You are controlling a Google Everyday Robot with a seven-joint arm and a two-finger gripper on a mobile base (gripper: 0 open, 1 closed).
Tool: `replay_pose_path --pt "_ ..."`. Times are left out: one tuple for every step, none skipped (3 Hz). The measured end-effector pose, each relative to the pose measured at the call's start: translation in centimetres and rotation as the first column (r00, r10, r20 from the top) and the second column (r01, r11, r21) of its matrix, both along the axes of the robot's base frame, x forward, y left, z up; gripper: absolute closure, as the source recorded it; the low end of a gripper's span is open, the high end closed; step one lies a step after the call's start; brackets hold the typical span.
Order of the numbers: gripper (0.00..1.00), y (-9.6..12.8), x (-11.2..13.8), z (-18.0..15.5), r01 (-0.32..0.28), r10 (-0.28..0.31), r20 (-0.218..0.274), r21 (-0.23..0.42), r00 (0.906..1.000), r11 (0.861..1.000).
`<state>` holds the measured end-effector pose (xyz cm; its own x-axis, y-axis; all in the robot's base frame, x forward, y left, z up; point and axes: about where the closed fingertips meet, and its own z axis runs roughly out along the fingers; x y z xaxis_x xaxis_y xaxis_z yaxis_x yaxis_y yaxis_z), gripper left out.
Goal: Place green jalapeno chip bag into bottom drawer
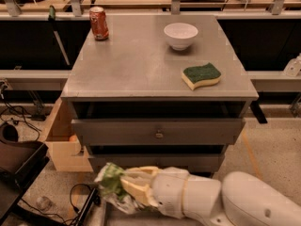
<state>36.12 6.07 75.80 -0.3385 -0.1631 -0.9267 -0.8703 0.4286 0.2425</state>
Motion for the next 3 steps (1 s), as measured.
replay_pose_path --pt "1.0 -2.7 0.3 -1.3 0.061 -0.061 -0.022 -0.014 0.9979 0.998" --pt "1.0 -2.5 1.1 -1.7 0.069 -0.069 -0.019 -0.015 0.9974 0.997" --pt "1.0 -3.3 2.9 -7.2 0.107 -0.109 -0.1 -0.024 0.989 0.994"
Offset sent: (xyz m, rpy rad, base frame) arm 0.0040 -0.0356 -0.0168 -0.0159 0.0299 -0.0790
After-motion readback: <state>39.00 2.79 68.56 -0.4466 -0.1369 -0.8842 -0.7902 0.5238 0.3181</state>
